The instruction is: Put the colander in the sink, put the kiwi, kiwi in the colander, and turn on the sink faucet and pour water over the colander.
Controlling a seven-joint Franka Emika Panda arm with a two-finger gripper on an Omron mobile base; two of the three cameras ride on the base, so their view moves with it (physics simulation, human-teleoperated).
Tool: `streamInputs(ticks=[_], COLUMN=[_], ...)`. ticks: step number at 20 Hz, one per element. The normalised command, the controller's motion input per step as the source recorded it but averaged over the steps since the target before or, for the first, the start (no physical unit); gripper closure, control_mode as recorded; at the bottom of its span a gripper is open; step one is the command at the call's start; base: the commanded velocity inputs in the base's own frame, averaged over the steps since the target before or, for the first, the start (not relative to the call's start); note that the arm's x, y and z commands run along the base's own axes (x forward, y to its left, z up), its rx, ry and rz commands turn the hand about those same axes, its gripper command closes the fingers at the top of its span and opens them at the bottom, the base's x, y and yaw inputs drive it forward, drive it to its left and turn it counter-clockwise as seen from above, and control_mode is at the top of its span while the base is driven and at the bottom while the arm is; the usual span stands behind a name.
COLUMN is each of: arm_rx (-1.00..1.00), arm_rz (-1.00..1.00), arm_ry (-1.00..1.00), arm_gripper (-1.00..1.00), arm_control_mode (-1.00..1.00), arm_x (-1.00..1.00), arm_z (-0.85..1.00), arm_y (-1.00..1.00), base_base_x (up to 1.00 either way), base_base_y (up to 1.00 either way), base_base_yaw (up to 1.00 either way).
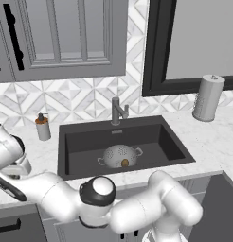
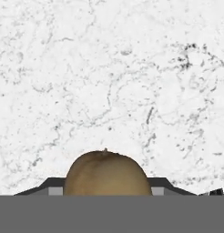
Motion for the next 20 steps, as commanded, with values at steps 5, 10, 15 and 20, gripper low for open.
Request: streamInputs(ticks=[5, 10, 15, 20], arm_rx=[0.17, 0.19, 0.14, 0.09], arm_rz=[0.0, 0.02, 0.03, 0.05], arm_ry=[-0.05, -0.05, -0.08, -0.04], arm_gripper=[1.0, 1.0, 1.0, 1.0], arm_control_mode=[-1.0, -1.0, -1.0, -1.0], arm_x=[-0.12, -0.12, -0.03, 0.0], arm_z=[1.0, 0.92, 0.58, 0.47], arm_y=[-1.0, -1.0, -1.0, -1.0], base_base_x=[0.0, 0.0, 0.0, 0.0], base_base_y=[0.0, 0.0, 0.0, 0.0], base_base_yaw=[0.0, 0.0, 0.0, 0.0])
